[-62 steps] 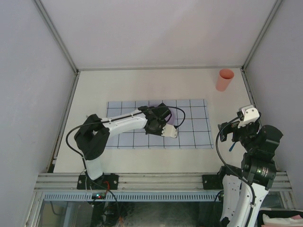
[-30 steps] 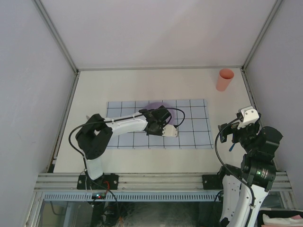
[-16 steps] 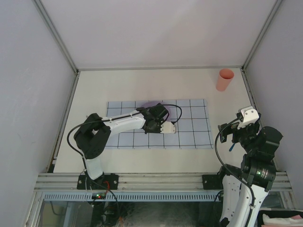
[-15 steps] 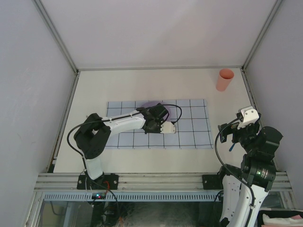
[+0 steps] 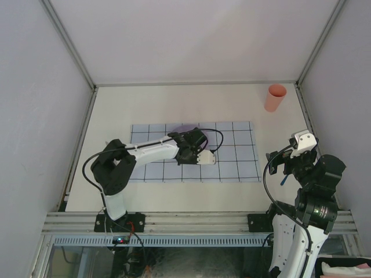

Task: Set the dinner table for one person
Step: Place the plate on the napkin.

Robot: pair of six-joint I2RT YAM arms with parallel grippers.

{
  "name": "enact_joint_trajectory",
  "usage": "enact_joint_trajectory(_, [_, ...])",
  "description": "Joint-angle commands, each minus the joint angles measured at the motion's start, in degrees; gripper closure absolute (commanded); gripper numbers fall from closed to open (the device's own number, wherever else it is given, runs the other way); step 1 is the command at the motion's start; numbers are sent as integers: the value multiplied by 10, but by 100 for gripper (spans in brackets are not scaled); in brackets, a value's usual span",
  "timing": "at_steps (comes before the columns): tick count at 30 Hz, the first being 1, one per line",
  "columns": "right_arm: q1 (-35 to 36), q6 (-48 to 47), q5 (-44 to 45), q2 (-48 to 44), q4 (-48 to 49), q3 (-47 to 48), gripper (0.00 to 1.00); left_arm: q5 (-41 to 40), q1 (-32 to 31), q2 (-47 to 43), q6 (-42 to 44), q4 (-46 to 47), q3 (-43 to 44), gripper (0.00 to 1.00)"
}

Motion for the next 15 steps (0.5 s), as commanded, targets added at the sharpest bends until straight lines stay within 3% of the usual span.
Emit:
enact_joint_trajectory(1, [-4, 6, -5, -2, 23, 1, 0, 22, -14, -11, -25, -38, -8, 100])
enact_joint_trajectory(15, [-4, 5, -8, -2, 24, -2, 0, 15, -27, 12, -14, -42, -1, 100])
